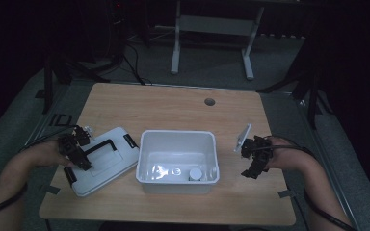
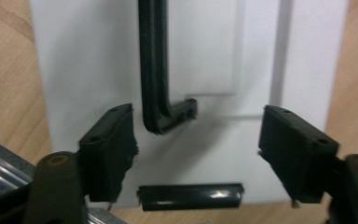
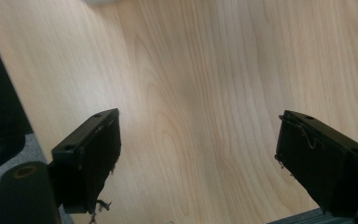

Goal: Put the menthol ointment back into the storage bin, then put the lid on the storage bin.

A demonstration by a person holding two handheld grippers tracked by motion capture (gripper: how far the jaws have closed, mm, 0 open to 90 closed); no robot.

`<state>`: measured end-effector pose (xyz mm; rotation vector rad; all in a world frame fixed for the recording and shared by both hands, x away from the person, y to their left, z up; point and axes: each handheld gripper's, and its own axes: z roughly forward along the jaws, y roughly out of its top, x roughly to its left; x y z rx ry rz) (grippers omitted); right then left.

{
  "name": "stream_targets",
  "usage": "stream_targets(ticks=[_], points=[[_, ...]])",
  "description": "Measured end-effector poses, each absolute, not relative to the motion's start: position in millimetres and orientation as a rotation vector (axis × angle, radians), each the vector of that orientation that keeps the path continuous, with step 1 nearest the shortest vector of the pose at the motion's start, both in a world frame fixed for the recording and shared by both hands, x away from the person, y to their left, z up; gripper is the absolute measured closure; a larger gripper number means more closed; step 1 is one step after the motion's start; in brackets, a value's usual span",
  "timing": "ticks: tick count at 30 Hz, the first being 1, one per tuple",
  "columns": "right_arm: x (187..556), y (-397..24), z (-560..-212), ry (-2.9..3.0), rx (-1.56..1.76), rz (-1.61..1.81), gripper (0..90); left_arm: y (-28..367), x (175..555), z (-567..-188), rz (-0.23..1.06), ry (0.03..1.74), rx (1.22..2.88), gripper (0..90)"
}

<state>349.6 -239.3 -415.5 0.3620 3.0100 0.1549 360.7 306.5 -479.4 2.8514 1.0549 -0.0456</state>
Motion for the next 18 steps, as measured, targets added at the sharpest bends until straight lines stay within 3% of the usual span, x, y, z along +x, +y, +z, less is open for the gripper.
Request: stream_targets(ticks=[8,14,18], points=[[343.9,-269.6,-437.9,3.031,0.463,0.169,13.9,301.2,361.6,-481.8,-0.045,1.021,2.879,25.4],[336.9,-285.0,-455.6,3.044,0.518,0.119,14.0,296.9,364.4,-482.8,-0.017,1.01,2.929,30.7],[335.4,-291.8,-459.6,3.04,0.555,0.121,14.2,291.3,367.2,-483.4,0.016,1.007,2.945,38.8]])
